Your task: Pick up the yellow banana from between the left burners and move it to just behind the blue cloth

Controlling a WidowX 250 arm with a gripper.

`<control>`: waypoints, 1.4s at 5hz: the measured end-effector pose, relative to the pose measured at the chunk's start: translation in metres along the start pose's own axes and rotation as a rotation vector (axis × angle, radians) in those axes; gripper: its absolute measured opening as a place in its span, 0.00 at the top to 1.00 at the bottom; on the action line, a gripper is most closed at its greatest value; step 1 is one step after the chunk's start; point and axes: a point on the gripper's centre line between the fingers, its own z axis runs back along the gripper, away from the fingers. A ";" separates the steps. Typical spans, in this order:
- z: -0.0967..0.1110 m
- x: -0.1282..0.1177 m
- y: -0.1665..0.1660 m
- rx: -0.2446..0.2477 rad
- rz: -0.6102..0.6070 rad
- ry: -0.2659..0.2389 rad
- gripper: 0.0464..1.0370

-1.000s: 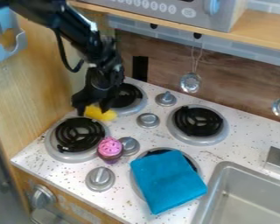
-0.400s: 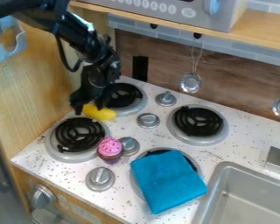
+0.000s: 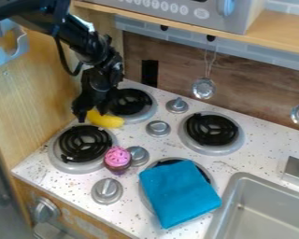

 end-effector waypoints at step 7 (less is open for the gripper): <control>-0.021 -0.008 -0.025 -0.016 0.147 0.129 0.53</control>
